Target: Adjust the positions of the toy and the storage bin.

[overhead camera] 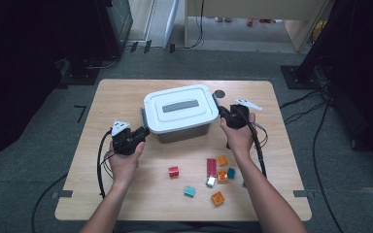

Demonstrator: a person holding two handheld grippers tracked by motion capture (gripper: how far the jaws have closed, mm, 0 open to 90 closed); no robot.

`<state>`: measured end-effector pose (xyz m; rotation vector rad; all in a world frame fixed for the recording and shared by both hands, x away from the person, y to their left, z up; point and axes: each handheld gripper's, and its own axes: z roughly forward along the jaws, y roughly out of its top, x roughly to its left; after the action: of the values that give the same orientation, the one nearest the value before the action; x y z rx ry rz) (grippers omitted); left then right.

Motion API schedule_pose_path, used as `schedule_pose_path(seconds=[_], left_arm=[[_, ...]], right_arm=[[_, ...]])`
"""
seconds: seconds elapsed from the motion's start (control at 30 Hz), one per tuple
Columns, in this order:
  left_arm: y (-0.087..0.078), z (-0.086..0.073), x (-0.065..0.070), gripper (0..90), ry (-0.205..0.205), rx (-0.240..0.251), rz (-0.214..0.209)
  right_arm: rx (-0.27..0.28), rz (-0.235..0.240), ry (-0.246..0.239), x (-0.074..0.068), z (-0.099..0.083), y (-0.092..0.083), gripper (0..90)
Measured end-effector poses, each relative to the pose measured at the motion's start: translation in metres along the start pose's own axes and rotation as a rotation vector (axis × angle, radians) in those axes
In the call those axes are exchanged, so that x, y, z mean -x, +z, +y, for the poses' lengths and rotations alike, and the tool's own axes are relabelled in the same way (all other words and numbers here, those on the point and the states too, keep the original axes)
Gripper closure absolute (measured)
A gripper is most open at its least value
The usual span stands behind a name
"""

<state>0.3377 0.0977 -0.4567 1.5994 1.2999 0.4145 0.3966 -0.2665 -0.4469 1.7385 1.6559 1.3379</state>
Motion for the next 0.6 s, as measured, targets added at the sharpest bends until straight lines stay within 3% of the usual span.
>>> schedule_pose_path(seconds=[0.3,0.6], left_arm=[[0.002,-0.001,0.004,77.5,-0.015,-0.023,-0.052],[0.001,-0.002,0.009,77.5,-0.021,-0.057,-0.092]], right_arm=[[-0.033,0.004,0.078,0.01,-0.002,-0.02,87.0],[-0.073,0.006,0.109,0.018,-0.006,-0.039,86.7]])
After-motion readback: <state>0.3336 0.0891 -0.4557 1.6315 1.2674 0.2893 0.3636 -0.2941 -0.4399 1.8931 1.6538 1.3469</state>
